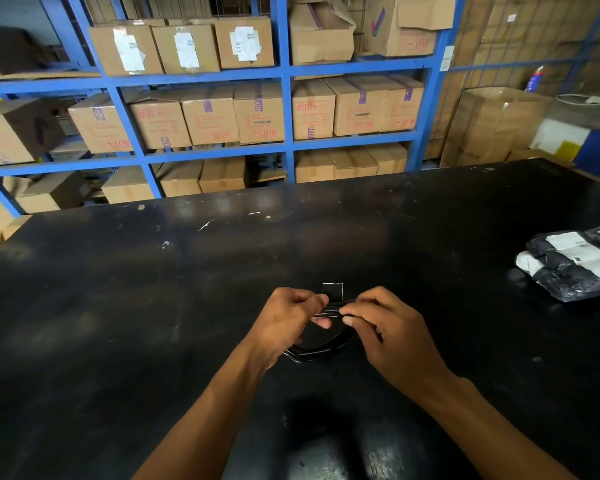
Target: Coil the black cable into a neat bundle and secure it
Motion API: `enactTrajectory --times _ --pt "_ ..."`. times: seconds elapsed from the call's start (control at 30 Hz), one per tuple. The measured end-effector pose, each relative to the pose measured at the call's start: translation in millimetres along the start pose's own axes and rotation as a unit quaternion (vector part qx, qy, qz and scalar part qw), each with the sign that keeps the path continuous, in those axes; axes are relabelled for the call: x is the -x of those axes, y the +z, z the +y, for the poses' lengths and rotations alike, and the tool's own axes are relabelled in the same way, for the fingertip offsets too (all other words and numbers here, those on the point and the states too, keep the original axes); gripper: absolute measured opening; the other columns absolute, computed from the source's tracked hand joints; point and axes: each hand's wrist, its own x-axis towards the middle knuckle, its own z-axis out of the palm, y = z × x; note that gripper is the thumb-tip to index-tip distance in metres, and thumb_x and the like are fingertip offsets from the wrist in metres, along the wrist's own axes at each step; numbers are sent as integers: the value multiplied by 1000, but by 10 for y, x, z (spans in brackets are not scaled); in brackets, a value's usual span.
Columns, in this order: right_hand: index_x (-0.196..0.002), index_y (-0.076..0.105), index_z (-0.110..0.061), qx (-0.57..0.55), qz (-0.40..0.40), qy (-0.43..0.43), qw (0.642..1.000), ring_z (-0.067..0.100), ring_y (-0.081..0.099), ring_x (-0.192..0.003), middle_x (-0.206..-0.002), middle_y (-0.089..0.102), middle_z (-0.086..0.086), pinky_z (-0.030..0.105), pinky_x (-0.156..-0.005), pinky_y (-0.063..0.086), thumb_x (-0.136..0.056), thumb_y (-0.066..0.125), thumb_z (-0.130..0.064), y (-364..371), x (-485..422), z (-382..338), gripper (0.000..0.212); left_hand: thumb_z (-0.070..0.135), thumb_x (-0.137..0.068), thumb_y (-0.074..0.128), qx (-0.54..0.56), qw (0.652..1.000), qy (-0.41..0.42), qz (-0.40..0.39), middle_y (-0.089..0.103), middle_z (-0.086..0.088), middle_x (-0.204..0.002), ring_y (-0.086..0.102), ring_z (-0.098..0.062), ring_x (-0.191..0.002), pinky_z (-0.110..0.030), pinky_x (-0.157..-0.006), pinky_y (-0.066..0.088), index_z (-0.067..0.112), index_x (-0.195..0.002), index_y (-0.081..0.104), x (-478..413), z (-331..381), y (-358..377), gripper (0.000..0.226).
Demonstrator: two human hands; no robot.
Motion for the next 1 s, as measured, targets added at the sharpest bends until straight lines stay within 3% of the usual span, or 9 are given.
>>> enactTrajectory --times 0.13,0.23,0.4,0.57,0.77,0.9,1.0 --pt "-89 74 -1 47 36 -34 998 25 65 -86 -101 66 13 33 -76 54 -91 57 -9 28 40 -36 18 20 -96 58 -37 998 38 22 75 -5 -70 35 -10 -44 -23 -42 28 13 -78 76 -41 2 50 26" --pt "-86 73 -1 54 48 -32 997 29 68 -91 -99 71 13 30 -83 51 -93 49 -12 27 -4 -66 27 16 -93 60 -69 994 79 31 76 -3 -69 35 -8 -43 -20 -42 29 17 -77 78 -66 -10 81 24" --pt "-88 76 -6 4 44 72 996 21 66 -103 -118 68 12 35 -91 54 -89 60 -7 40 -47 -25 16 14 -93 61 -104 988 116 23 70 7 -59 35 -9 -46 -22 -44 28 19 -73 77 -44 -11 71 26" --pt "-84 78 -10 -55 38 141 988 8 67 -82 -86 75 -1 27 -75 55 -85 68 -1 54 -46 -69 13 17 -97 58 -126 984 128 -18 66 12 -56 35 -9 -47 -24 -47 28 18 -74 76 34 -60 39 29" --pt "-86 80 -14 -95 26 215 971 -1 67 -87 -79 72 -11 15 -74 54 -84 72 -6 51 -46 -105 12 30 -98 59 -139 978 153 -26 69 -1 -63 41 -14 -49 -29 -51 31 19 -78 76 93 -132 53 28" --pt "-85 81 -17 -106 18 241 964 -3 68 -81 -73 72 -15 15 -70 55 -84 72 -9 27 -60 -114 12 28 -87 74 -120 978 163 -50 70 7 -68 63 -6 -61 -21 -58 44 23 -84 78 140 -113 65 7" --pt "-85 81 -18 -124 10 264 956 -4 69 -79 -74 73 -15 14 -71 55 -83 74 -9 28 -49 -115 12 26 -87 74 -139 974 177 -36 67 11 -65 59 -3 -59 -21 -57 44 23 -82 78 138 -142 79 7"
